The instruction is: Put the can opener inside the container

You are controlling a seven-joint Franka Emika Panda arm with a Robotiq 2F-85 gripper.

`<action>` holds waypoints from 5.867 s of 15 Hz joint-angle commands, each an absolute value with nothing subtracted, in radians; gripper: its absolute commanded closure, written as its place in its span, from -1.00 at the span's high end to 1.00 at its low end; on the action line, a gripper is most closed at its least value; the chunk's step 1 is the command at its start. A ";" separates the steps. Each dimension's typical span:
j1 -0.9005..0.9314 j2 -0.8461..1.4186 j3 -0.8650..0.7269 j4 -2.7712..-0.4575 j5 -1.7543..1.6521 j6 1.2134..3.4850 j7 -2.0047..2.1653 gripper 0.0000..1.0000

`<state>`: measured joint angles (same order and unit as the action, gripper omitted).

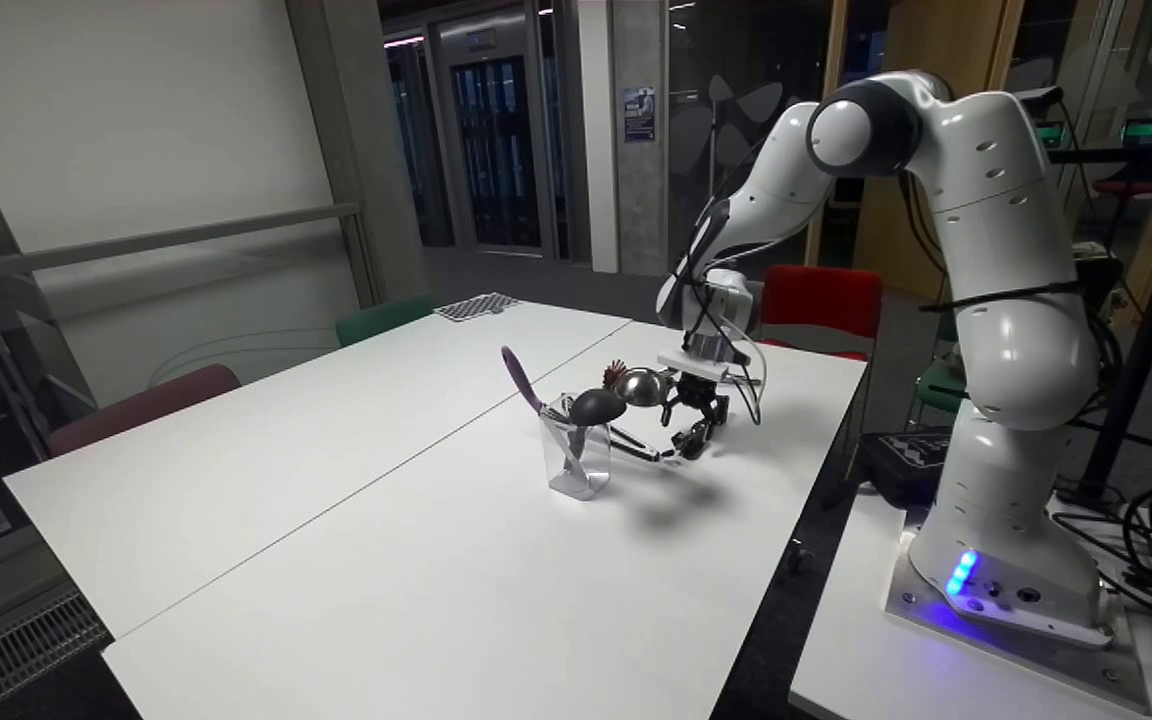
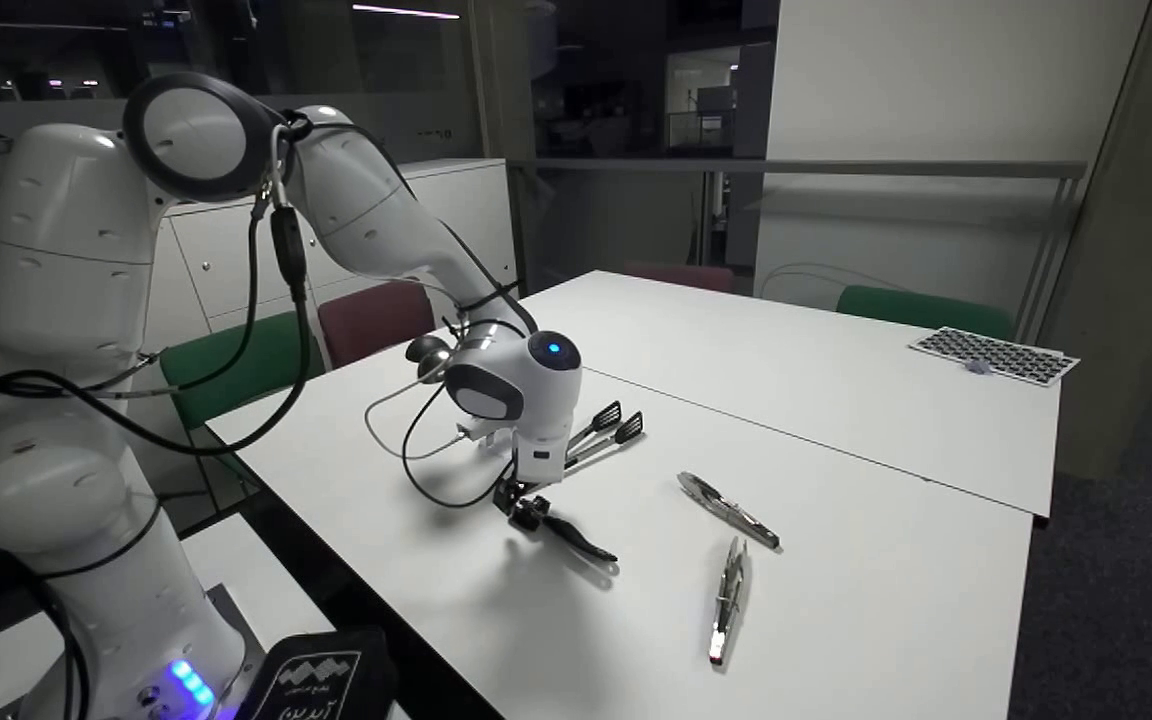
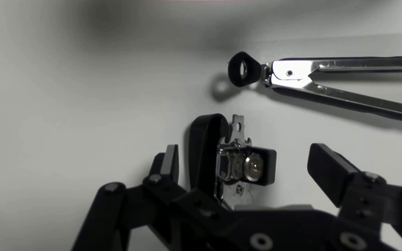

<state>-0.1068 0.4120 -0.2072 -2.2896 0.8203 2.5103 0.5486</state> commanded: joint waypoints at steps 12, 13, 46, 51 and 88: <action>-0.155 0.514 -0.216 -2.174 0.796 2.387 0.630 1.00; -0.156 0.515 -0.217 -2.173 0.793 2.385 0.627 0.70; -0.150 -0.135 -0.193 -2.541 0.614 2.288 0.283 -0.20; -0.159 -0.244 -0.238 -2.503 0.727 2.047 0.098 -0.20; -0.223 0.483 -0.224 -1.731 1.052 0.738 0.114 -0.20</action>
